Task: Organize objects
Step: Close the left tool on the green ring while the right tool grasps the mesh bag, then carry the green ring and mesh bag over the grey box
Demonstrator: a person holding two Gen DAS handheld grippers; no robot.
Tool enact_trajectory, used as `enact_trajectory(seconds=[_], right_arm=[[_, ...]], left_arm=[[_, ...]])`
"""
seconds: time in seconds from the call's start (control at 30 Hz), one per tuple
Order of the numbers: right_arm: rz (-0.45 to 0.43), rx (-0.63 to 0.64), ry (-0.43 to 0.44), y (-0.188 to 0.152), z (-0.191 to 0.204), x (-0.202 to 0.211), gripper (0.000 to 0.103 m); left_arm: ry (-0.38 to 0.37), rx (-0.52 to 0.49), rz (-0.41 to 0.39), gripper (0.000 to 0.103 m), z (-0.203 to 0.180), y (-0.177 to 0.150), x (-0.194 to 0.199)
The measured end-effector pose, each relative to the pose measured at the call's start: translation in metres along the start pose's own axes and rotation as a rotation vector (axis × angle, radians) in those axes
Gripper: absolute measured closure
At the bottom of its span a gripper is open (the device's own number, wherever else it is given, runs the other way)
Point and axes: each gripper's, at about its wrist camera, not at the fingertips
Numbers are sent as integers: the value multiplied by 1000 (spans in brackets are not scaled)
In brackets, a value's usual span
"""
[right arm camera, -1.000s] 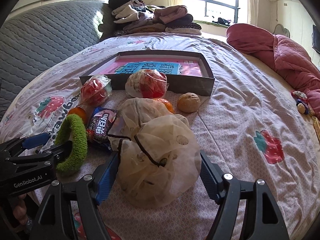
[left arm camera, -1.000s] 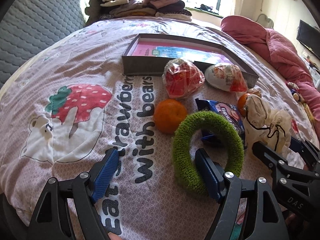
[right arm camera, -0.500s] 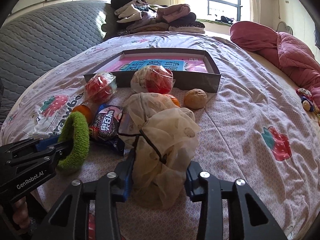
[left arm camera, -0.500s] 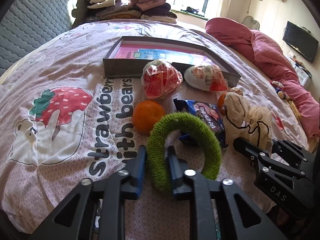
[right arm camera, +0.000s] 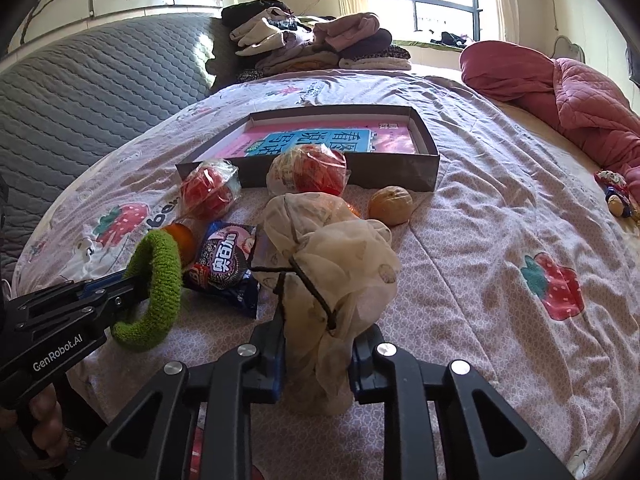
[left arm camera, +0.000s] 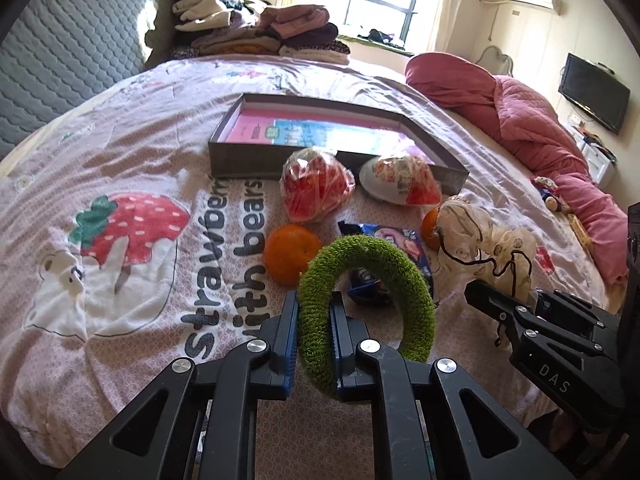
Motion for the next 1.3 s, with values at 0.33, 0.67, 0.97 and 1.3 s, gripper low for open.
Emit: enact_trajectory(seconds=[0.33,0.67,0.97,1.3], right_arm=[[-50,7,0,6,2,17,80],[-81,14,-8,22,3,21,79],[-111,17,-21,47,-1,13,79],[-140,22,-60,80,-9,-3,79]], left_arm=[[18,-10,-40,89,-3,5,16],[27,-24,-78,89,-5,23,17],[35,-36,-105,89,-6,48,7],[73,-37,-100,89,4,80,-14]])
Point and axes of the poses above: each gripper's, at about its wrist camera, not at the fingertips, and x roughly against the way its jaws point, z to its left, y to its top, and after that the axes turned 3 degrees about z, right-handed
